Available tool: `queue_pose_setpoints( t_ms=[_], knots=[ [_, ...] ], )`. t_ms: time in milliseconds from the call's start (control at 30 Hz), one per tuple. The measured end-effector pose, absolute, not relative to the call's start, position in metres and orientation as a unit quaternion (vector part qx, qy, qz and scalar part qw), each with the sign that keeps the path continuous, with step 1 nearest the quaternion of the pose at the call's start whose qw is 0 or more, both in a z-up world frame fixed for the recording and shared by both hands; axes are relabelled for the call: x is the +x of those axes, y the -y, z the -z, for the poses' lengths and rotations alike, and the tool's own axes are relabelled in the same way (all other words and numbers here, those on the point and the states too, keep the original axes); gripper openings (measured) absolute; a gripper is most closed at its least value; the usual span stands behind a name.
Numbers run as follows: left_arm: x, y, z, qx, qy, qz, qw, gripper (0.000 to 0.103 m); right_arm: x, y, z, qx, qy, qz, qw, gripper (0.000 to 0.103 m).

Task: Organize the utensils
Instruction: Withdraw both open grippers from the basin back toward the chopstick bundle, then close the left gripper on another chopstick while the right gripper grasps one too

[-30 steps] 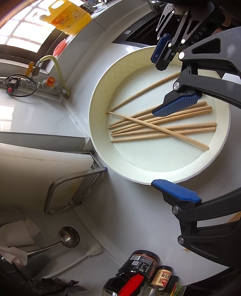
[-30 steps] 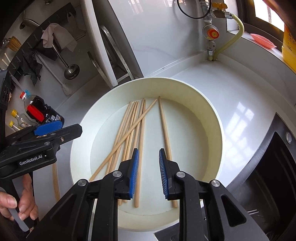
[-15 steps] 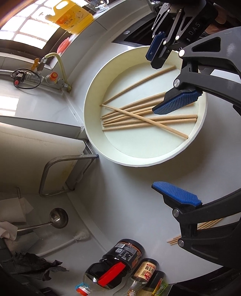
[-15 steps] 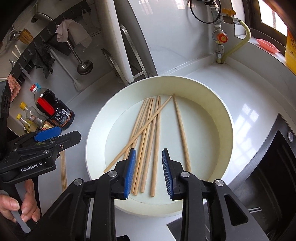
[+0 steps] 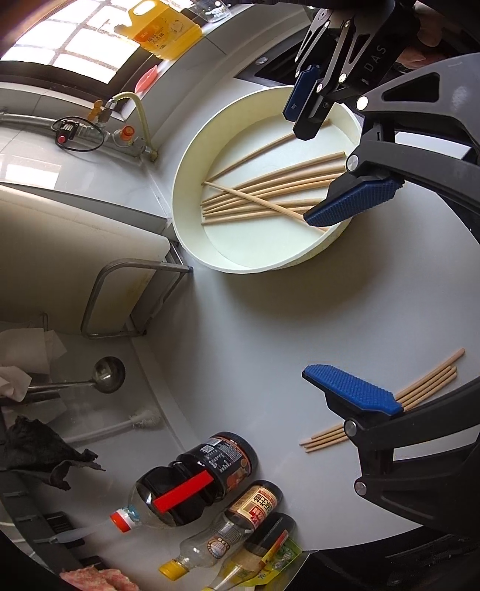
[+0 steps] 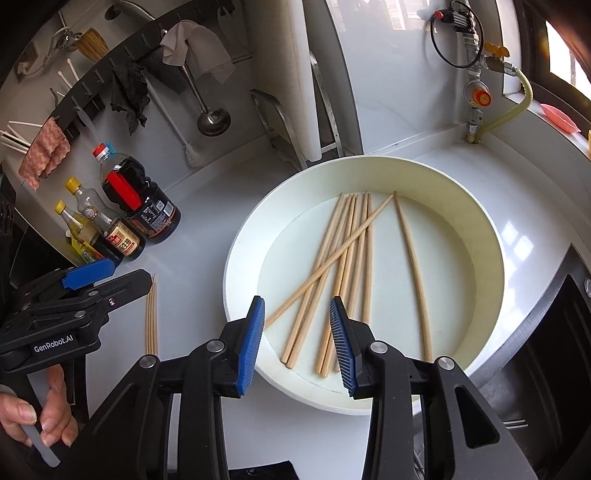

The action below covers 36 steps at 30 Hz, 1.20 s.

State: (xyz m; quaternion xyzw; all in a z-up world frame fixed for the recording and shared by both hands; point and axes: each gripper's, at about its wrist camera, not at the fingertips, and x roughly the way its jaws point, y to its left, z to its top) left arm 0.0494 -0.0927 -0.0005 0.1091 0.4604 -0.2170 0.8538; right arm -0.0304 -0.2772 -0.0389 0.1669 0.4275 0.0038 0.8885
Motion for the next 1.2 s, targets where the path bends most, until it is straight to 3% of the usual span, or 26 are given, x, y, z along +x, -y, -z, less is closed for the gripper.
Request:
queue_pose_setpoints(
  t_ms=[667,1200],
  knots=[
    [0.035,-0.023,0.014,0.05,-0.475,0.139,0.867,0.079,-0.016,0.179,0.049,0.113,-0.459,-0.077,0.878,0.039],
    [0.031,-0.116,0.064,0.002,-0.52,0.063,0.852,0.079,-0.001,0.088,0.085,0.065,-0.504,-0.147,0.848,0.043]
  ],
)
